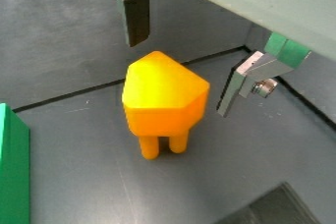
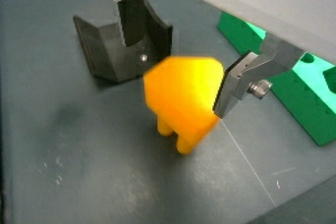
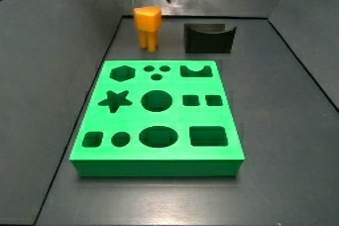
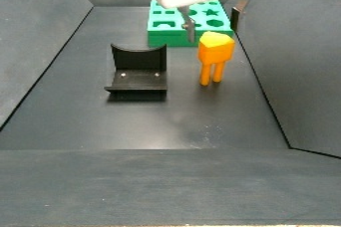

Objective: Pick up the 3 prong object. Move up. Move to above the board. Insert the 3 prong object.
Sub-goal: Pick up the 3 prong object.

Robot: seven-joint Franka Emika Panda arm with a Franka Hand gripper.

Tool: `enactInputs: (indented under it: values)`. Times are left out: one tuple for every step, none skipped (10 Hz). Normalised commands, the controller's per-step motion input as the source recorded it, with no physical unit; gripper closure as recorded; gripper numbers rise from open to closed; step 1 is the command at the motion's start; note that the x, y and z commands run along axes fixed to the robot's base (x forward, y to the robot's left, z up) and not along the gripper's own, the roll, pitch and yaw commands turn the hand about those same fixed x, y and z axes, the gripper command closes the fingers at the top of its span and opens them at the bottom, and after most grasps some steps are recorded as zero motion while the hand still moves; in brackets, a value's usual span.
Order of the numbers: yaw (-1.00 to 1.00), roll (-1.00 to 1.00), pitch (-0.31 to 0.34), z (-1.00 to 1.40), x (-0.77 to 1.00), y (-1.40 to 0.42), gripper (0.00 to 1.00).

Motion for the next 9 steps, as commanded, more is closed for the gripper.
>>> enactInputs:
  values:
    - [0.12,0.06,-0.041,-0.35,-0.14,-0.03,0.00]
    - [0.07,0.05,-0.049,-0.36,-0.11,-0.05,0.00]
    - [0.05,0.03,-0.051,-0.36,-0.05,-0.04,0.00]
    - [0.01,0.01,-0.057,-0.36,0.00,-0.03,0.00]
    - [0.00,0.01,-0.056,-0.36,0.00,-0.03,0.00]
    - [0.00,0.01,-0.044,-0.36,0.00,-0.01,0.00]
    - [0.00,0.01,-0.033,-0.35,0.00,0.00,0.00]
    - [0.00,0.00,0.000,-0.02,0.00,0.00,0.00]
    - [0.00,0.00,0.000,0.00,0.00,0.00,1.00]
